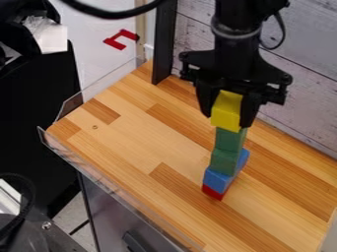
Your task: Put the yellow cube on top of the green cube
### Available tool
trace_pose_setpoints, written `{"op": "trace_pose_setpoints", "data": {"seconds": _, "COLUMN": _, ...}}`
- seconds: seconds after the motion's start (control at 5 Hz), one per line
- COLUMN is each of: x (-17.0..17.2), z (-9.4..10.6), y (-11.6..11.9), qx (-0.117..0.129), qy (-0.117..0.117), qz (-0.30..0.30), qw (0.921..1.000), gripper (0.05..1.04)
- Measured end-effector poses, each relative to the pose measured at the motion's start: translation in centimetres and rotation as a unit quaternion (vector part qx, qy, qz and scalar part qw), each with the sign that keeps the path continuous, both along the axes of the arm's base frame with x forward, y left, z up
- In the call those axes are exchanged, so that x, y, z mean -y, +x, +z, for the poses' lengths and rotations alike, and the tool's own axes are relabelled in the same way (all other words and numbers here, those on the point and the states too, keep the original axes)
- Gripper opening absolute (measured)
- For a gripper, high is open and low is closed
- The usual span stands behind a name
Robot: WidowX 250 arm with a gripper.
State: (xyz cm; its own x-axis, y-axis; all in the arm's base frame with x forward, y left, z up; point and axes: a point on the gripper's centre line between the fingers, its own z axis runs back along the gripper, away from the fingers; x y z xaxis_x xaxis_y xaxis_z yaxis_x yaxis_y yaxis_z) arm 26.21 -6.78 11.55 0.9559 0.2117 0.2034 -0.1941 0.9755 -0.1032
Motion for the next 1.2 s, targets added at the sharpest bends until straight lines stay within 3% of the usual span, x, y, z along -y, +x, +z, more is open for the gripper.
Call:
{"op": "trace_pose_setpoints", "data": {"seconds": 0.8, "x": 0.2, "z": -1.6, "y": 1.5, "qx": -0.033, "qy": 0.012, "qz": -0.015, "qw": 0.9993, "gripper": 0.590}}
{"op": "trace_pose_setpoints", "data": {"seconds": 1.0, "x": 0.4, "z": -1.7, "y": 1.7, "qx": -0.035, "qy": 0.008, "qz": -0.017, "qw": 0.9992, "gripper": 0.656}}
{"op": "trace_pose_setpoints", "data": {"seconds": 1.2, "x": 0.5, "z": -2.3, "y": 1.7, "qx": -0.045, "qy": 0.010, "qz": -0.021, "qw": 0.9987, "gripper": 0.947}}
